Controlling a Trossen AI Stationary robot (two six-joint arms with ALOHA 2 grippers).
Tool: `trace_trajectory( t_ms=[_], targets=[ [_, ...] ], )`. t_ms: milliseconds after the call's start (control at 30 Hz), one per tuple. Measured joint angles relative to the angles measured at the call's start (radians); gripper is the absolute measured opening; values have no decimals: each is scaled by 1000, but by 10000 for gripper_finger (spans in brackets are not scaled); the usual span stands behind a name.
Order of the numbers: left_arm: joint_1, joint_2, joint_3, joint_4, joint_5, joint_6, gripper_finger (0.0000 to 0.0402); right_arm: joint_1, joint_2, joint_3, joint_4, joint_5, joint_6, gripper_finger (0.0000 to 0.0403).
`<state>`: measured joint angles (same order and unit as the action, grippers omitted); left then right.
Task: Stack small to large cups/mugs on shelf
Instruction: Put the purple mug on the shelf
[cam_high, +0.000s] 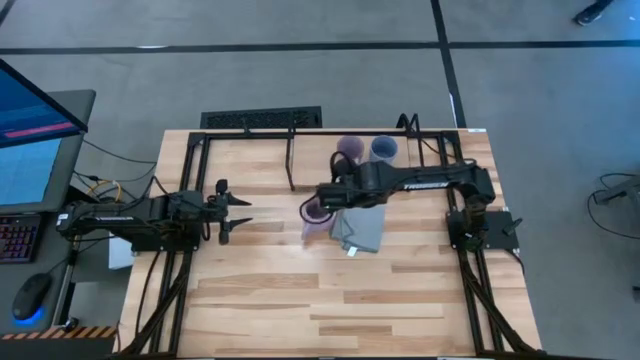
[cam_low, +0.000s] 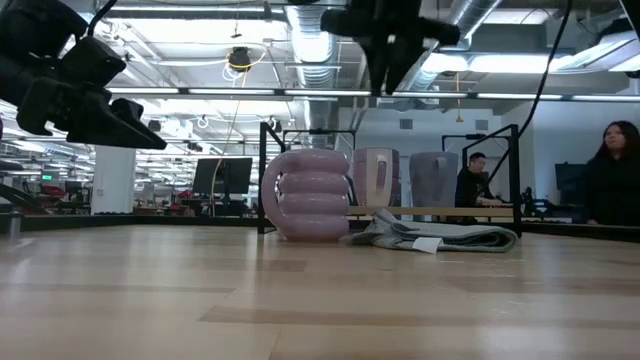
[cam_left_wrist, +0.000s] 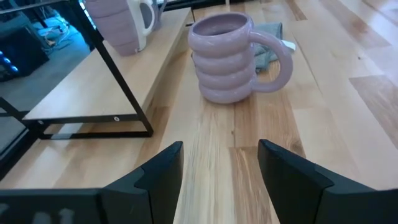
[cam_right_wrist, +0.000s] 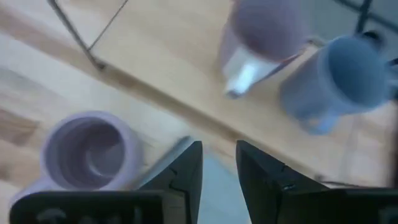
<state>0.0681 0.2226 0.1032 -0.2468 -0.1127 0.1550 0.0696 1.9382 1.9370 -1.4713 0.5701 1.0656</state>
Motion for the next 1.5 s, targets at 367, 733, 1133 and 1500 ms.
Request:
trace_trajectory(
  t_ms=[367, 733, 1133, 1500],
  targets=[
    [0, 0, 2, -17, 0, -7, 199, 2, -3, -160, 354, -181, 5, 118],
    [0, 0, 2, -26, 0, -11, 199, 2, -3, -160, 393, -206, -71, 118],
    [0, 0, 3, -27, 1, -12, 199, -7, -3, -160, 466, -206, -132, 155],
    [0, 0, 3, -27, 1, -13, 199, -7, -3, -160, 485, -206, -210, 253]
  ],
)
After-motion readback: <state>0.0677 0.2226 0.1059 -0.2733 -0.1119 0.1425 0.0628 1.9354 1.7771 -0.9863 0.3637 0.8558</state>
